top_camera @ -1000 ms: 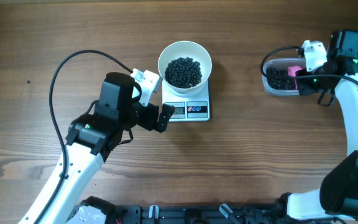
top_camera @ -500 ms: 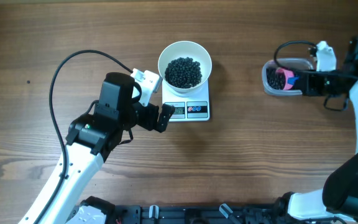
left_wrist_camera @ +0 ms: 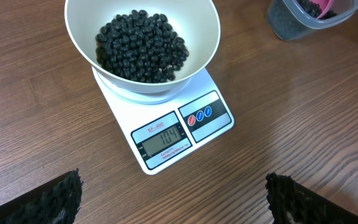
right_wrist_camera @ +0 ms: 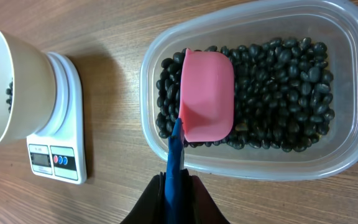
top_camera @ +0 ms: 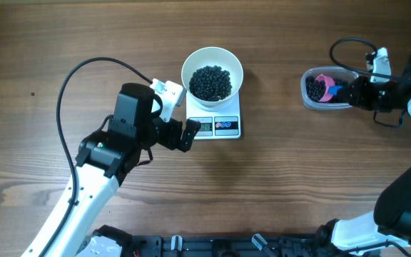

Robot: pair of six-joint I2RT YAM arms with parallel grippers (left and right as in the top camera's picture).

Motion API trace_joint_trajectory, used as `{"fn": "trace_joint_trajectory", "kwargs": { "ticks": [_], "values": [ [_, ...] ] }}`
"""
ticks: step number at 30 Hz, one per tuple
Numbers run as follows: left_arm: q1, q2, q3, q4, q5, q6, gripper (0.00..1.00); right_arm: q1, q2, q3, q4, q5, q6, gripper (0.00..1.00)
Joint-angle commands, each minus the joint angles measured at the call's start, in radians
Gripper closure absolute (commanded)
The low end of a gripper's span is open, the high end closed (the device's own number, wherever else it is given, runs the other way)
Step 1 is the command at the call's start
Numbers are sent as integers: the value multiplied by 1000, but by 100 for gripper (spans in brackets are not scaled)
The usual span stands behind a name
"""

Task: Scoop item into bowl and weigh 150g on scale
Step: 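Drag the scoop through the beans and lift it out filled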

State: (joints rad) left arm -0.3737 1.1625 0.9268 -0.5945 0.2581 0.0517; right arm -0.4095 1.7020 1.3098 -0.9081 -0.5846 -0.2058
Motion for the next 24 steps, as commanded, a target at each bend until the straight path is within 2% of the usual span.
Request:
{"fn": "trace_joint_trajectory", "kwargs": {
  "ticks": [1, 3, 21, 24],
  "values": [
    [-3, 3, 13, 3, -6, 20, 0, 2, 17, 4, 24, -69, 39, 96],
    [-3, 3, 13, 2, -6, 20, 0, 2, 18, 4, 40, -71, 108, 96],
    [-3, 3, 13, 3, -6, 19, 0, -13, 27, 4, 74, -106, 131, 96],
    [-3, 3, 13, 3, -6, 20, 0, -40, 27, 4, 74, -179, 130, 96]
  ]
}}
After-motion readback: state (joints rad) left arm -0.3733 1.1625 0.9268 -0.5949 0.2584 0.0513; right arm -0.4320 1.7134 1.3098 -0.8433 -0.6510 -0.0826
